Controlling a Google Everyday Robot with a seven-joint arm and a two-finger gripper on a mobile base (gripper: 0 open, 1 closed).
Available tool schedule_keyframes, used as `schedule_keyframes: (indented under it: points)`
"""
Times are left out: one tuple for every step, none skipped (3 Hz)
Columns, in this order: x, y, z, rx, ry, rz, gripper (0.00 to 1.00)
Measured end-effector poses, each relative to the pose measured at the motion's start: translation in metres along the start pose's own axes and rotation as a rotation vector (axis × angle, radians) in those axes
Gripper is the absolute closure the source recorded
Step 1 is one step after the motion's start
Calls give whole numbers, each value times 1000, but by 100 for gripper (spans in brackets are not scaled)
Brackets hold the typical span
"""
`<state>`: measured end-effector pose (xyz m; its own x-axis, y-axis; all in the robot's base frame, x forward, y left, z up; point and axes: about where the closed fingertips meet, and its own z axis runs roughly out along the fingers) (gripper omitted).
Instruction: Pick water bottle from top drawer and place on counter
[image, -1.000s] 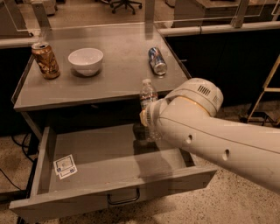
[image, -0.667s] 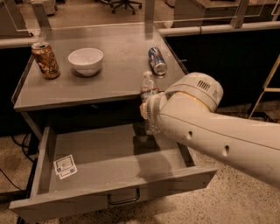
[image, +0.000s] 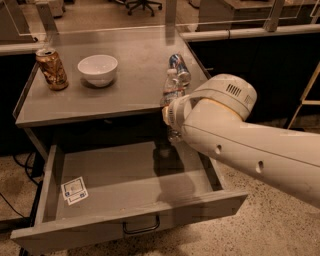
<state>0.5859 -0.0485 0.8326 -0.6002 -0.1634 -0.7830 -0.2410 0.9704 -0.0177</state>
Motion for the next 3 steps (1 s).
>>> schedule_keyframes:
  points:
    - [-5, -8, 0, 33, -17, 28, 100]
    - [-28, -20, -5, 100, -83, 55, 100]
    - [-50, -29, -6, 155, -151, 50, 100]
